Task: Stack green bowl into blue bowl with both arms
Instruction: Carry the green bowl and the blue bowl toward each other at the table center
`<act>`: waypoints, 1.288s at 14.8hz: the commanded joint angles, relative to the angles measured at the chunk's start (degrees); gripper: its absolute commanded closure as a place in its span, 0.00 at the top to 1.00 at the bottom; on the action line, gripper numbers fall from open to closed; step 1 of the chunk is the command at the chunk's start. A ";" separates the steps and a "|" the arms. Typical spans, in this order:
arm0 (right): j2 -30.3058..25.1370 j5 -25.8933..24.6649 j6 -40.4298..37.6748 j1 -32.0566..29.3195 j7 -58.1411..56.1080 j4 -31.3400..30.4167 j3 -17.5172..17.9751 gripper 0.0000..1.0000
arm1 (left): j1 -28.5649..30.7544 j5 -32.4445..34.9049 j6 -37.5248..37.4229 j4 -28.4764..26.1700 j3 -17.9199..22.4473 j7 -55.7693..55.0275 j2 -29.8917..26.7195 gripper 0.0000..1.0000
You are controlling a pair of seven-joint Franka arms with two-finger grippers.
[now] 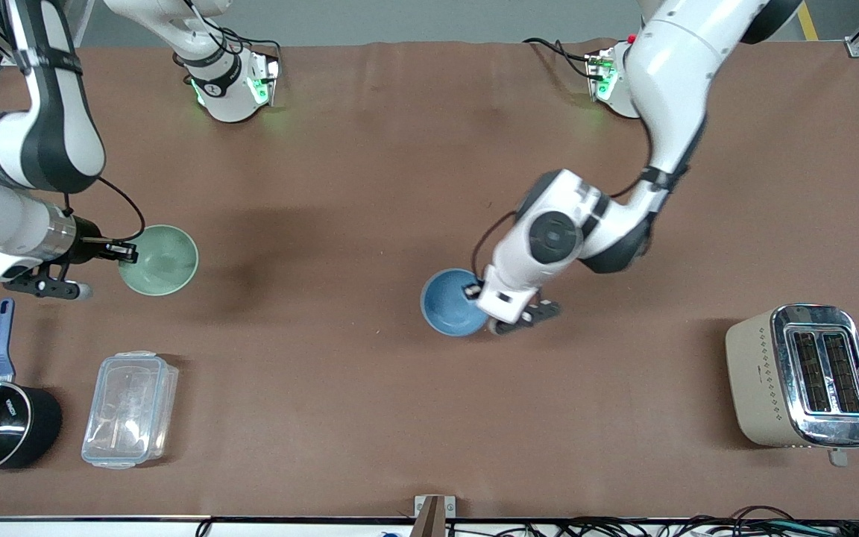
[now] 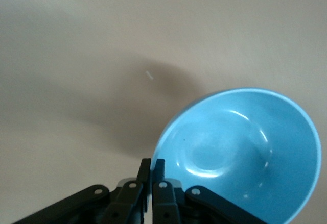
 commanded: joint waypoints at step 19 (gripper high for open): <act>12.94 2.77 16.23 21.18 51.78 4.40 14.81 0.00 | -0.99 5.95 -5.26 6.66 3.17 -2.20 -3.89 1.00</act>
